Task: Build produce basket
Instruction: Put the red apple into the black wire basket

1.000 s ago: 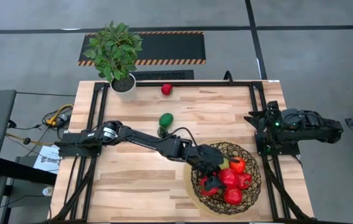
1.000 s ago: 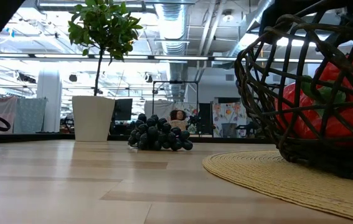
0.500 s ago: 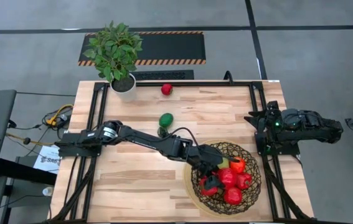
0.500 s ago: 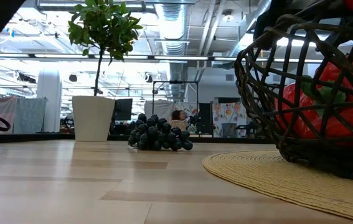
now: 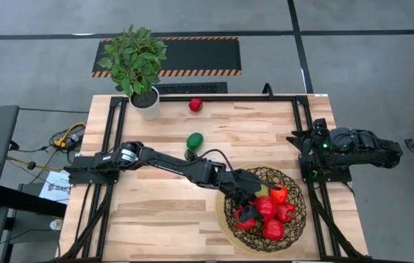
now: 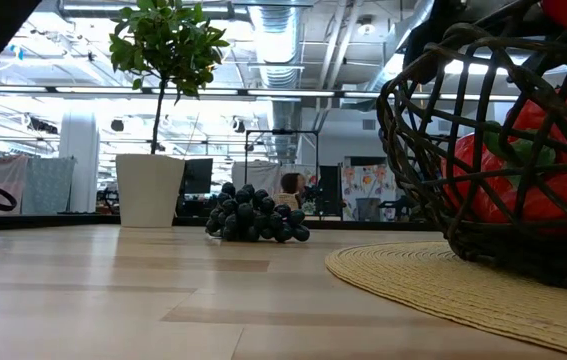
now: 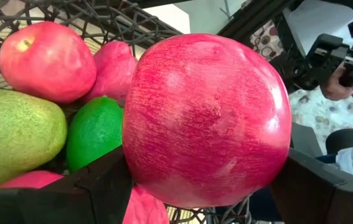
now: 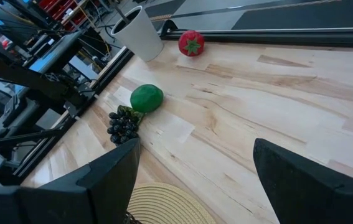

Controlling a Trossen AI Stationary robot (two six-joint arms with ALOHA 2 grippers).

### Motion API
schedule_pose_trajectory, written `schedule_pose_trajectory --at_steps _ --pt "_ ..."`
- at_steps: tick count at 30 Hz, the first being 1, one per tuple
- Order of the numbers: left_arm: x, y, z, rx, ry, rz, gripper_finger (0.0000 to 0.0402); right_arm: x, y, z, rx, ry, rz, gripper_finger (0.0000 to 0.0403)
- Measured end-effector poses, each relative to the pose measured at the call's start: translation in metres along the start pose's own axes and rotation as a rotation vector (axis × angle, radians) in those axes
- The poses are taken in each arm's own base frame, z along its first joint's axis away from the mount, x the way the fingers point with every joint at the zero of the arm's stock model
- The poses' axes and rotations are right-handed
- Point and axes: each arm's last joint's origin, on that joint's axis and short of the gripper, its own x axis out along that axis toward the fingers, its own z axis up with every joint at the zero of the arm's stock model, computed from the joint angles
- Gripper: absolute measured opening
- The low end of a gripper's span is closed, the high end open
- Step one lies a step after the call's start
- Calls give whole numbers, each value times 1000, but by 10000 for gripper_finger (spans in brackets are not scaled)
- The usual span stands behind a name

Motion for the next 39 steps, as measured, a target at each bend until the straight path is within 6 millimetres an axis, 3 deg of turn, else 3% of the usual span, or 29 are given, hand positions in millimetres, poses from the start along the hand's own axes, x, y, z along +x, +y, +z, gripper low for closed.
schedule_pose_trajectory --at_steps 39 --pt "-2 6 3 14 -12 48 297 0 0 0 0 0 0 333"
